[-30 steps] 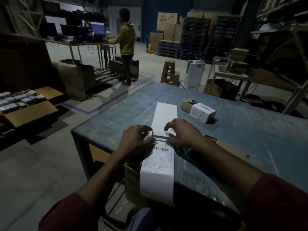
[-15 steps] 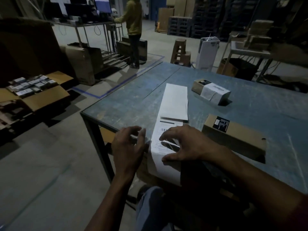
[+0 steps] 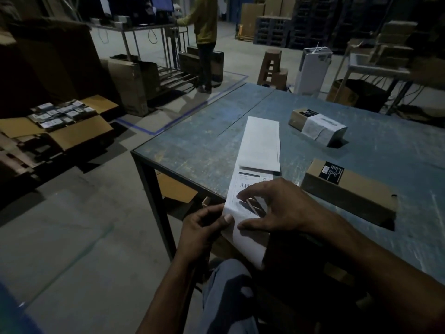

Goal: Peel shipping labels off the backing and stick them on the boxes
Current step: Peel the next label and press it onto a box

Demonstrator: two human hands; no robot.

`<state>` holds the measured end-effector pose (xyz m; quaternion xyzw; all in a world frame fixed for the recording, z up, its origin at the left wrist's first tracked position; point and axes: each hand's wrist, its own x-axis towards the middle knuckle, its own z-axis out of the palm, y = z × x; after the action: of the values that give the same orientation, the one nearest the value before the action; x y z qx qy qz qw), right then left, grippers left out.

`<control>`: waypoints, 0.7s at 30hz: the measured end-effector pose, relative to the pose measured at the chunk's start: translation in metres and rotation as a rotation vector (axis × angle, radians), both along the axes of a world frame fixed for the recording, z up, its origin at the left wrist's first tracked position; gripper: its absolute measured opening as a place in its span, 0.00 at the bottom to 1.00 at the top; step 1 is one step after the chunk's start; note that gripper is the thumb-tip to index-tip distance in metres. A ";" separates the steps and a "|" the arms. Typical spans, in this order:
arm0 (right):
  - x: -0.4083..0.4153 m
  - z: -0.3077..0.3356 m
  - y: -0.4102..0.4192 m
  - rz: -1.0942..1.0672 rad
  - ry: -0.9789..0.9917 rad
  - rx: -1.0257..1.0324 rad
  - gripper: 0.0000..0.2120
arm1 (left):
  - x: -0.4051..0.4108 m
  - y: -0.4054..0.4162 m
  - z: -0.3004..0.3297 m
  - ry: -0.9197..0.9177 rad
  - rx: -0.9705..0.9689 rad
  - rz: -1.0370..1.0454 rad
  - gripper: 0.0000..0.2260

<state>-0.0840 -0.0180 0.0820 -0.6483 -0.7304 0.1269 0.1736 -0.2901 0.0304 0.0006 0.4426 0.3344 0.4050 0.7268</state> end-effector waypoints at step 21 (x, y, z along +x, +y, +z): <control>-0.014 0.006 0.011 -0.010 0.070 0.065 0.08 | 0.011 0.002 0.004 0.225 0.503 0.143 0.10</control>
<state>-0.0981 -0.0066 0.0885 -0.6411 -0.7244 0.1249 0.2204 -0.2792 0.0321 0.0044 0.6267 0.3322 0.4738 0.5219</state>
